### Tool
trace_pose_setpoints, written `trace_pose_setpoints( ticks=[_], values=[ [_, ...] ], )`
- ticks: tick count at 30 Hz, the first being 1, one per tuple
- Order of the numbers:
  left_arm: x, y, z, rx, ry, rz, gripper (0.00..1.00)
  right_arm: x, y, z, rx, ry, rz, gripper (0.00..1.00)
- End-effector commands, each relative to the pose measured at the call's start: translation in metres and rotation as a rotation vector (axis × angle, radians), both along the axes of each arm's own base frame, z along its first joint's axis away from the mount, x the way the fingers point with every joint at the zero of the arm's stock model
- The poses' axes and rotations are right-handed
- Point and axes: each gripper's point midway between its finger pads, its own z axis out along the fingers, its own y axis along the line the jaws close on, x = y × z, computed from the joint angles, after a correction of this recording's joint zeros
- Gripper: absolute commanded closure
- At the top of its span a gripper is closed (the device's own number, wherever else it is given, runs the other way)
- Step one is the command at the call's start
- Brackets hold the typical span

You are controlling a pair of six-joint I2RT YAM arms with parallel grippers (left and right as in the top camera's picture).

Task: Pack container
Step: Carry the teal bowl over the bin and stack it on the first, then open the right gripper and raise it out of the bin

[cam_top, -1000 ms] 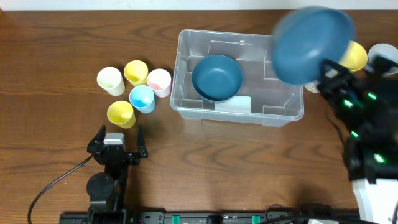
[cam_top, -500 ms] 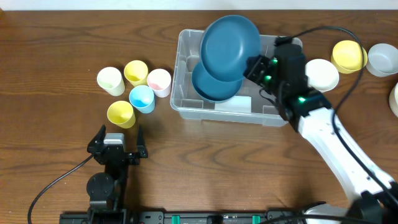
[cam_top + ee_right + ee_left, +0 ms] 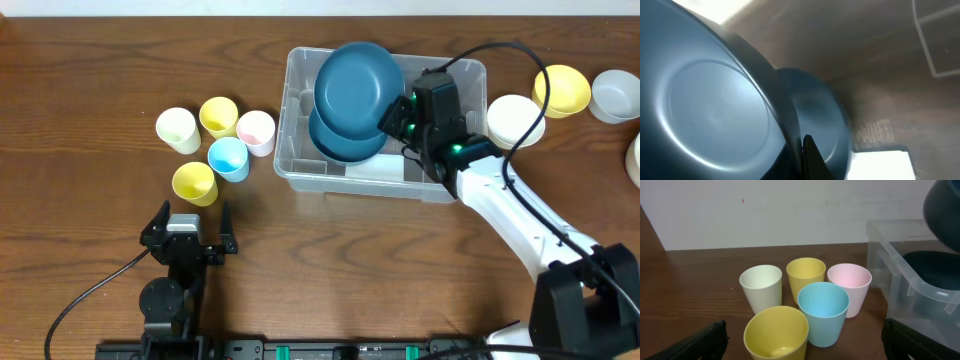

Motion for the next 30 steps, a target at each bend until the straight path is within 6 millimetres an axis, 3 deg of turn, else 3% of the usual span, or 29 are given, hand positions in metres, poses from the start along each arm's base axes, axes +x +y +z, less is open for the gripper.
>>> trace_pose_setpoints(
  ticks=[1,9,24,26,29,30],
  values=[
    [-0.001,-0.001,-0.015,0.013,0.046,-0.012,0.02,0.007,0.009,-0.006,0.008,0.014,-0.002,0.98],
    [-0.001,-0.001,-0.015,0.013,0.046,-0.012,0.02,0.005,0.009,-0.029,0.019,0.079,-0.029,0.98],
    [-0.001,-0.001,-0.015,0.013,0.046,-0.012,0.02,0.0,0.017,-0.03,0.047,0.101,0.007,0.91],
    [-0.001,-0.001,-0.015,0.013,0.046,-0.012,0.02,0.0,0.017,-0.03,0.048,0.102,0.009,0.83],
    [-0.001,-0.001,-0.015,0.013,0.046,-0.012,0.02,0.0,0.017,-0.03,0.048,0.102,0.009,0.62],
    [-0.001,-0.001,-0.015,0.013,0.046,-0.012,0.02,0.0,0.017,-0.03,0.048,0.102,0.009,0.5]
  ],
)
